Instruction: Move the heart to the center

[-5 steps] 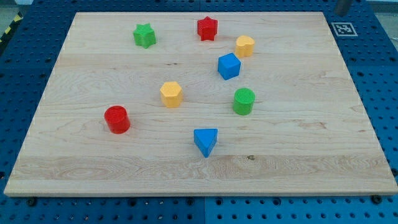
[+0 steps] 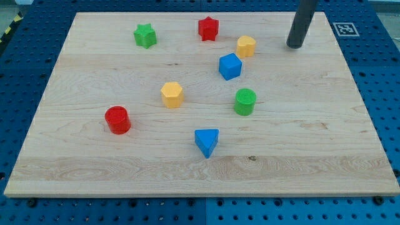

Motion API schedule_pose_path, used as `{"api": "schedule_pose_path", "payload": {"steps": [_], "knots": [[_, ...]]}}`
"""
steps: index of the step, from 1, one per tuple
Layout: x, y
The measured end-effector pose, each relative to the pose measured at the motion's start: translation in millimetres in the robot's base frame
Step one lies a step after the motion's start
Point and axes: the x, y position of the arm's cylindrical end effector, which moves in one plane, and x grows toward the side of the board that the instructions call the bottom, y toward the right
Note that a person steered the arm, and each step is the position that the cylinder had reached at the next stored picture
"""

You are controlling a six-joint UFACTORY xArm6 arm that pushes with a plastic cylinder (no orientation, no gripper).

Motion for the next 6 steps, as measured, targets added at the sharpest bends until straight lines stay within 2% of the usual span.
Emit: {"api": "schedule_pose_path", "payload": {"steps": [4,6], "knots": [[14.0,-141.5],[30.4,-193.6]]}}
